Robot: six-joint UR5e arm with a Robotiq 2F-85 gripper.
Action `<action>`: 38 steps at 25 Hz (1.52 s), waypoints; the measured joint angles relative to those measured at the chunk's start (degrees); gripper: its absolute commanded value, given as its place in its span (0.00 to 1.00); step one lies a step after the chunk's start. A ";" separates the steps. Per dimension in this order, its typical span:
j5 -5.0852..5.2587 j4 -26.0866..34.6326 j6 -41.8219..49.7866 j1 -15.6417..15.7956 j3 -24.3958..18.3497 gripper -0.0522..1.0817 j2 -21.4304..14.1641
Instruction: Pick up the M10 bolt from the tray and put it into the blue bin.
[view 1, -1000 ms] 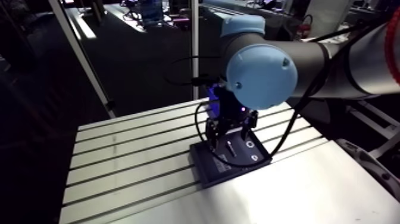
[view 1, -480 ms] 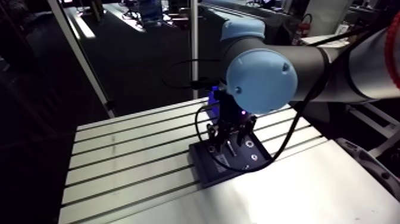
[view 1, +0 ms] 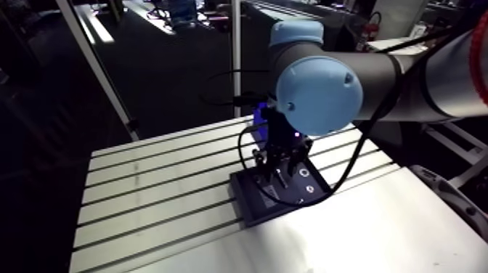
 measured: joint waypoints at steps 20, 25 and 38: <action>-0.08 -2.25 -0.52 -0.15 0.32 0.59 0.65; -0.09 -2.29 -0.52 -0.17 0.44 0.61 0.70; -0.16 -2.28 -0.52 -0.18 0.30 0.65 0.98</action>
